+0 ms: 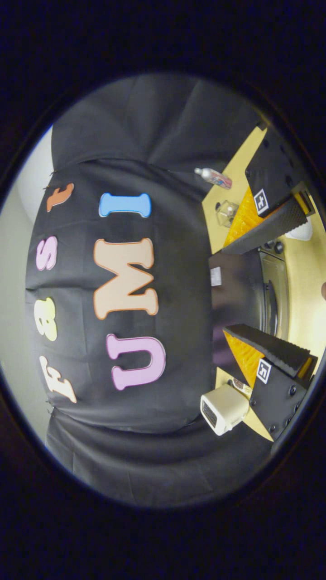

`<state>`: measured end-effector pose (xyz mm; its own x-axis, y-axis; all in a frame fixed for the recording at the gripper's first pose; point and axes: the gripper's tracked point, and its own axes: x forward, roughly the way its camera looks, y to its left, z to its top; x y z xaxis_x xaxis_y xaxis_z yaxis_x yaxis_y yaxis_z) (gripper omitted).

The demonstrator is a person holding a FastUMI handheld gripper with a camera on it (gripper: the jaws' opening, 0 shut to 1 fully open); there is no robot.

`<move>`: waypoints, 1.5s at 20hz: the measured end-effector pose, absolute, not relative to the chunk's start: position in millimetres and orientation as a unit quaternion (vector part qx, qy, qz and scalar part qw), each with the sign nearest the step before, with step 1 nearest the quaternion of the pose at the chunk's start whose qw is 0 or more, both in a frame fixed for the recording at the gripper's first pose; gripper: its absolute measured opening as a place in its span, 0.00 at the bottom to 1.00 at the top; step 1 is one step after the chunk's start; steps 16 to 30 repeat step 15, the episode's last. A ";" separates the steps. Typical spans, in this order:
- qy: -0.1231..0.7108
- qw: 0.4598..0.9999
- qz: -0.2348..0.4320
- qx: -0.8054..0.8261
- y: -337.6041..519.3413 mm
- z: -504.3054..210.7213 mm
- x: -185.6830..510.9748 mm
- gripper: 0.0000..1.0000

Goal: Open the toaster oven, put the food inside, and close the toaster oven door.

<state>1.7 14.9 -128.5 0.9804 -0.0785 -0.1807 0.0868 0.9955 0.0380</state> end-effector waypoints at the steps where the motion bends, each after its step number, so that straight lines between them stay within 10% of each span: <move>1: 0.085 0.995 -0.040 0.018 12.9 -114.0 2.9 0.99; 15: 0.018 0.999 0.026 0.022 58.2 51.0 6.5 0.99; 30: 0.018 0.999 0.026 0.022 58.2 51.0 6.5 0.99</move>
